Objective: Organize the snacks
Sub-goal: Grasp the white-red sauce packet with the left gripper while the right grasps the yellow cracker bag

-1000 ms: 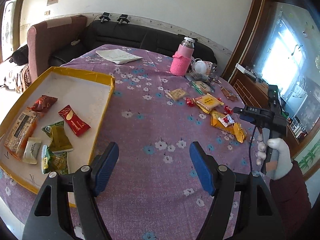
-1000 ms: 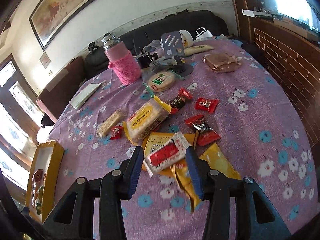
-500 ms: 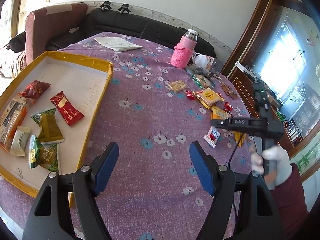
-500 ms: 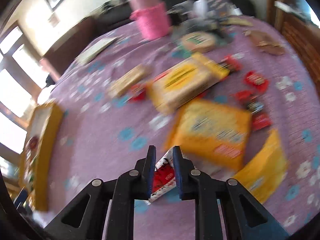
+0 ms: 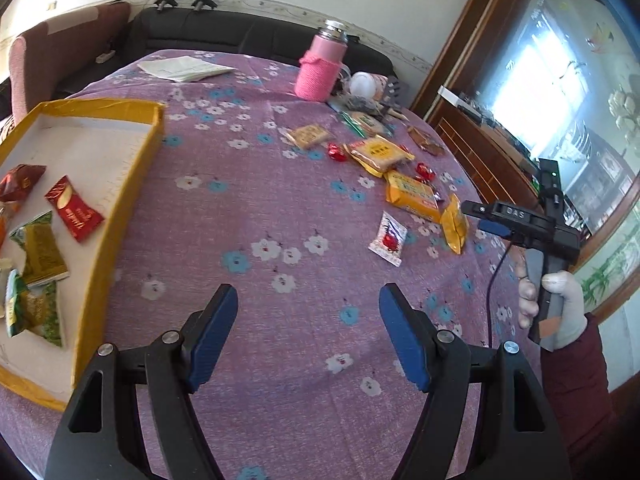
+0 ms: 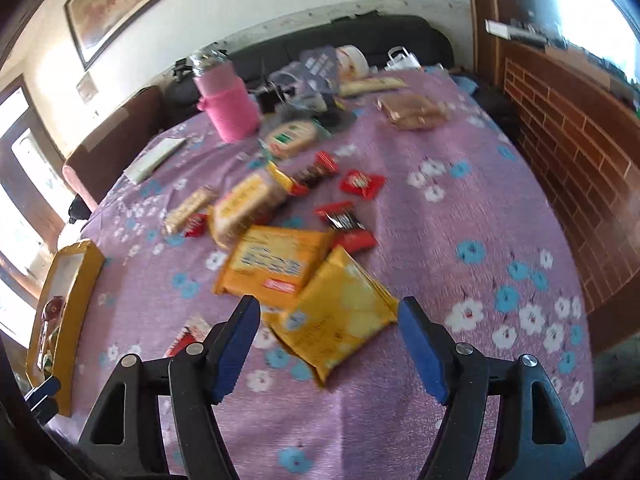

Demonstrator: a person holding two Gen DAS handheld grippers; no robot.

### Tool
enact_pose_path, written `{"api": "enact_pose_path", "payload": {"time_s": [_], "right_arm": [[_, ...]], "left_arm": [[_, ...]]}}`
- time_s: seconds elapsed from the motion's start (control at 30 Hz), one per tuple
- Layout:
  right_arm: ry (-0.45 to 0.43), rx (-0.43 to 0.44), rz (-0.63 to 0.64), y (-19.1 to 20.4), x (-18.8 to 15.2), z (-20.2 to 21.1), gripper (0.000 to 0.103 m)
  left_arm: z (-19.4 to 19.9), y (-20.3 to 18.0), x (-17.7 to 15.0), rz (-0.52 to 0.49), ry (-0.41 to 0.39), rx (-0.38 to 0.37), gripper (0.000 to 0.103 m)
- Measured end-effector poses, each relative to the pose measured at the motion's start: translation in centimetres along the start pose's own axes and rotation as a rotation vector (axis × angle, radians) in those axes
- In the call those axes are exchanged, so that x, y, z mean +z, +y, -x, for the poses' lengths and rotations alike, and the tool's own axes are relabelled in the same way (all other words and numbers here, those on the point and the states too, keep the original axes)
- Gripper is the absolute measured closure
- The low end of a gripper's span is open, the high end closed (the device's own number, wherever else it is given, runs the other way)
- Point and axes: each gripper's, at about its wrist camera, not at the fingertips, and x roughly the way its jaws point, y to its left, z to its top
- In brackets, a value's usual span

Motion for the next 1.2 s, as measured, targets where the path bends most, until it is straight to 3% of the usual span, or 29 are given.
{"api": "enact_pose_path", "payload": {"time_s": [0.1,0.33,0.37,0.4,0.5,0.57,0.63,0.67,0.7,0.83,1.03,1.2], "right_arm": [[0.005,0.043,-0.074,-0.6,-0.3,-1.1,0.029],[-0.018,-0.015,-0.101,1.5,0.0,-3.7,0.03],[-0.014,-0.03,-0.095,1.7,0.1,-3.9,0.036],[-0.002,-0.044,-0.085,1.8,0.1,-4.2,0.049],[0.016,-0.009,-0.098,1.1,-0.1,-4.9,0.054],[0.013,0.003,-0.096,1.0,-0.3,-4.8,0.057],[0.01,0.004,-0.087,1.1,-0.3,-4.7,0.058],[0.011,0.006,-0.086,1.1,-0.4,-4.6,0.058],[0.013,0.009,-0.086,1.1,-0.5,-4.5,0.059],[-0.01,0.03,-0.098,1.1,-0.6,-3.7,0.06],[-0.133,0.106,-0.076,2.5,-0.6,-1.1,0.061],[-0.165,0.135,-0.053,3.9,-1.0,-0.7,0.061]], "left_arm": [[-1.5,-1.6,0.8,-0.031,0.034,-0.033,0.03],[-7.7,-6.8,2.9,-0.187,0.119,-0.027,0.031],[-8.8,-7.3,3.1,-0.206,0.138,-0.019,0.031],[-9.8,-7.9,3.2,-0.224,0.154,-0.011,0.032],[-11.9,-9.0,3.5,-0.269,0.172,-0.003,0.035],[-13.3,-9.6,3.7,-0.293,0.187,-0.003,0.042],[-14.3,-10.1,3.7,-0.318,0.207,0.001,0.064],[-14.6,-10.3,3.5,-0.334,0.203,0.018,0.069],[-14.6,-10.6,3.4,-0.354,0.183,0.03,0.075],[-14.4,-10.7,3.2,-0.341,0.168,0.032,0.079],[-11.6,-9.2,4.0,-0.261,0.095,0.016,0.079],[-7.3,-6.7,4.0,-0.178,0.03,0.042,0.078]]}}
